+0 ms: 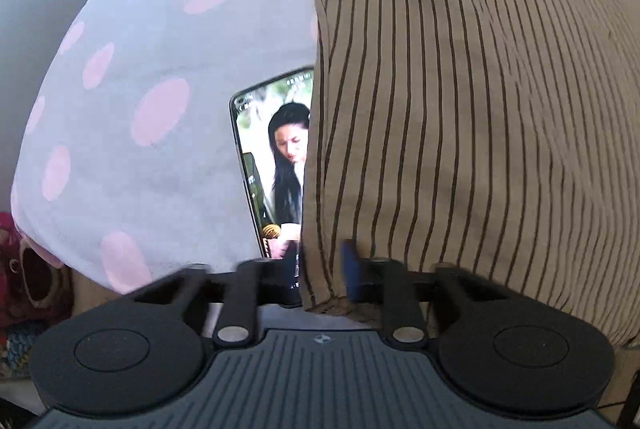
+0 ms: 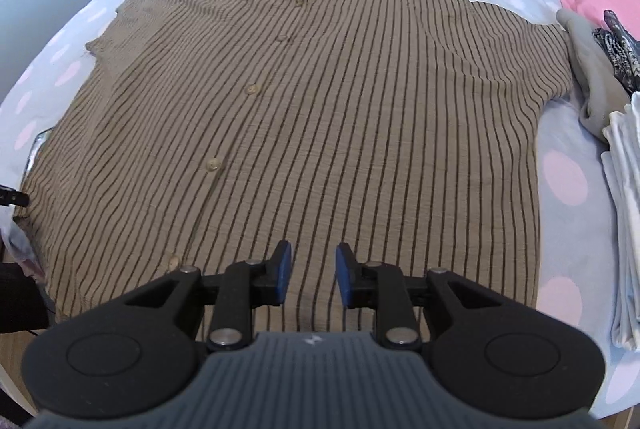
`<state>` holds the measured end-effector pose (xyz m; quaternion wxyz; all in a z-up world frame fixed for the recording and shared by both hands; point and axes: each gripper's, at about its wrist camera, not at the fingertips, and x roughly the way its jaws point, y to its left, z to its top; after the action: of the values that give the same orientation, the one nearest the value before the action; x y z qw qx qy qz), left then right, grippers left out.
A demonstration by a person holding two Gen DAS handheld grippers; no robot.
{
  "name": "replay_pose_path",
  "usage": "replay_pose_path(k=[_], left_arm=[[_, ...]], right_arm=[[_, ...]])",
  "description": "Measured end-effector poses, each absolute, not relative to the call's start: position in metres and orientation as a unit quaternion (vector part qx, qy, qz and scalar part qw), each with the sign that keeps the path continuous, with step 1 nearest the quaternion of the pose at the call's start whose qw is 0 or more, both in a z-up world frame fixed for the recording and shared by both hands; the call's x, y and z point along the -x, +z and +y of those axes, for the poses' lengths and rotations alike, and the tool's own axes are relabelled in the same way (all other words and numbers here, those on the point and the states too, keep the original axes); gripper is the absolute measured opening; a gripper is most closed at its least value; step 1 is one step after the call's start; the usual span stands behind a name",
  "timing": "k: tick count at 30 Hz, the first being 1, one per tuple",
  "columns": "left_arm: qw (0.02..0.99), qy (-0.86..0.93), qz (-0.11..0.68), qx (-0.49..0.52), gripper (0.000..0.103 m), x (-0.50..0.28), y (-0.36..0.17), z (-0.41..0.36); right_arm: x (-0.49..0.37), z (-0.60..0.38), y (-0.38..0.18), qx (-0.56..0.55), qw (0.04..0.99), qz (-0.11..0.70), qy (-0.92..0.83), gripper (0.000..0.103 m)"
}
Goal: Fold clothes
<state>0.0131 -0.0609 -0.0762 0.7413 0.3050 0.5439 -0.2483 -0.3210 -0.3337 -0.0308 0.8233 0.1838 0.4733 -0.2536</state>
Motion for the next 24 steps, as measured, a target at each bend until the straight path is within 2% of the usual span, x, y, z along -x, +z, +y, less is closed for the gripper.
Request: replay_pose_path(k=[2, 11, 13, 15, 20, 24], left_arm=[[0.738, -0.249, 0.544, -0.312, 0.001, -0.013, -0.075, -0.059], [0.72, -0.225, 0.577, -0.313, 0.0, -0.022, -0.072, -0.043], [0.721, -0.223, 0.584, -0.301, 0.006, -0.027, -0.065, -0.042], [0.73, -0.229, 0.578, -0.283, 0.027, -0.035, -0.051, -0.042], [0.764, -0.242, 0.56, -0.21, 0.041, -0.076, -0.015, -0.046], [0.786, -0.24, 0.549, -0.153, 0.041, -0.117, 0.002, -0.06]], right_arm=[[0.322, -0.335, -0.031, -0.187, 0.821, 0.473, -0.259, 0.027], [0.318, -0.34, -0.023, -0.197, 0.815, 0.473, -0.27, 0.027], [0.313, -0.345, -0.019, -0.203, 0.814, 0.474, -0.268, 0.034], [0.307, -0.352, -0.016, -0.202, 0.815, 0.473, -0.269, 0.034], [0.29, -0.376, -0.01, -0.215, 0.81, 0.468, -0.281, 0.036], [0.273, -0.391, -0.004, -0.22, 0.806, 0.469, -0.287, 0.037]])
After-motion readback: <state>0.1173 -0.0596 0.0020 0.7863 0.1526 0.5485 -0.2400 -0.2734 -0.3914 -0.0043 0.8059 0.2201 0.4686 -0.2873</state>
